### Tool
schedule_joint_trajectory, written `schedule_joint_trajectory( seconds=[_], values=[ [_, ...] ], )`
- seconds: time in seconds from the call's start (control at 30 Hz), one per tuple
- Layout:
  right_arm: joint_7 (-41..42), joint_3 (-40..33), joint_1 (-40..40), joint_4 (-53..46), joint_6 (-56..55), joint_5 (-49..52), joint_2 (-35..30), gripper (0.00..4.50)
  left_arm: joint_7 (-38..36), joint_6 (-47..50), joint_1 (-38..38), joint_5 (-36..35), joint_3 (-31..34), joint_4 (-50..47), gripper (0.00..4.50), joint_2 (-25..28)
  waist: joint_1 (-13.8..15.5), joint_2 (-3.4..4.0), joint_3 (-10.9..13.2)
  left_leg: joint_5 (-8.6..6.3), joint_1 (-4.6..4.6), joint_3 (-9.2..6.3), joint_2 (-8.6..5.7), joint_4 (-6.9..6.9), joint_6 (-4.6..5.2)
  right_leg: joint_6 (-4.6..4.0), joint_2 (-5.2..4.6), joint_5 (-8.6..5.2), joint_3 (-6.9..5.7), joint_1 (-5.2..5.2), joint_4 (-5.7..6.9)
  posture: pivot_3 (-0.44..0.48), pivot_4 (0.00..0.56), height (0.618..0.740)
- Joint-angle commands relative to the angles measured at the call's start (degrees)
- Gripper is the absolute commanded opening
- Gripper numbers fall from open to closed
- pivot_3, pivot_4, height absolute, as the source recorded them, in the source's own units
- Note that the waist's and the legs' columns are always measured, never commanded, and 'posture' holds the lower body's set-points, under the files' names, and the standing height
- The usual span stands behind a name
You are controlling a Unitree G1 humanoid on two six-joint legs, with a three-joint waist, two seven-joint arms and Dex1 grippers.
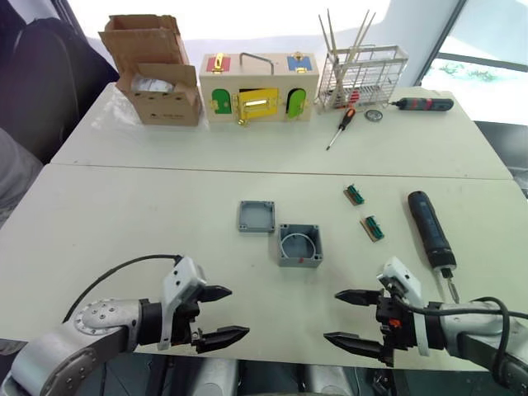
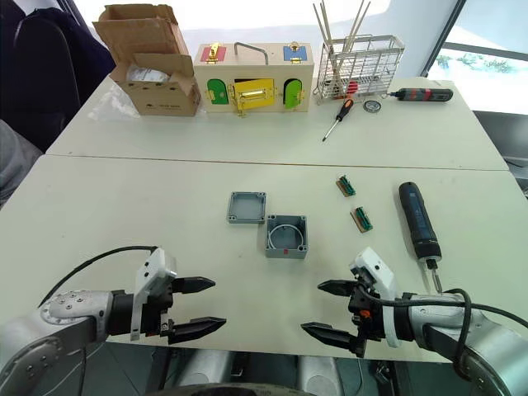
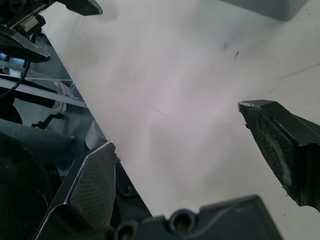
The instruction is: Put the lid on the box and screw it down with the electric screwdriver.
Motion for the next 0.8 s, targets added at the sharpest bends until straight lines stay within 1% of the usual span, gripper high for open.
schedule_joint_trajectory(
  seconds=[0.03,0.23,0.5,0.63,0.67,0.73,0.8],
  values=[
    [0.9,-0.4,-0.5,0.1,-1.4,-0.4,0.2,4.5,0.2,-0.2,-0.1,-0.9,0.9,-1.0,4.46,-0.5,0.0,0.0,0.0,0.0,0.0,0.0,0.0,0.0,0.0,0.0,0.0,0.0,0.0,0.0,0.0,0.0,0.15,0.73],
    [0.9,-0.1,-0.8,0.7,-0.9,-0.1,0.7,4.5,0.3,-1.2,0.2,0.6,0.1,-0.6,4.46,-1.1,0.0,0.0,0.0,0.0,0.0,0.0,0.0,0.0,0.0,0.0,0.0,0.0,0.0,0.0,0.0,0.0,0.15,0.73],
    [2.8,0.6,-1.2,1.3,-3.3,-1.0,1.2,4.5,-1.2,-3.7,1.4,2.2,0.5,0.8,4.46,-1.6,0.0,0.0,0.0,0.0,0.0,0.0,0.0,0.0,0.0,0.0,0.0,0.0,0.0,0.0,0.0,0.0,0.15,0.73],
    [2.3,0.7,-1.8,2.2,-4.6,-2.9,1.3,4.5,-1.1,-5.2,2.0,5.6,0.2,2.1,4.46,-0.8,0.0,0.0,0.0,0.0,0.01,0.0,0.0,0.0,0.0,0.0,0.0,0.0,0.0,0.0,0.0,0.0,0.15,0.73],
    [1.8,0.6,-2.2,2.7,-4.8,-3.4,1.6,4.5,-1.6,-5.5,2.4,6.1,0.4,2.7,4.46,-0.4,0.0,0.0,0.0,0.0,0.01,0.0,0.0,0.0,0.0,0.0,0.0,0.0,0.0,0.0,0.0,0.0,0.15,0.73],
    [2.1,-0.5,-2.8,2.9,-3.5,-1.4,1.8,4.5,-3.4,-6.0,3.3,6.1,2.8,5.0,4.46,0.7,0.0,-0.01,0.0,0.0,0.01,0.0,0.0,0.0,0.0,0.0,0.0,0.0,0.0,0.0,0.0,0.0,0.15,0.73],
    [2.7,-1.3,-3.4,3.0,-2.4,0.0,1.4,4.5,-3.7,-7.2,2.8,7.7,4.4,7.4,4.46,1.5,0.0,0.0,0.0,0.0,0.01,0.0,0.0,0.0,0.0,0.0,0.0,0.0,0.0,-0.01,0.0,0.0,0.15,0.73]
  ],
)
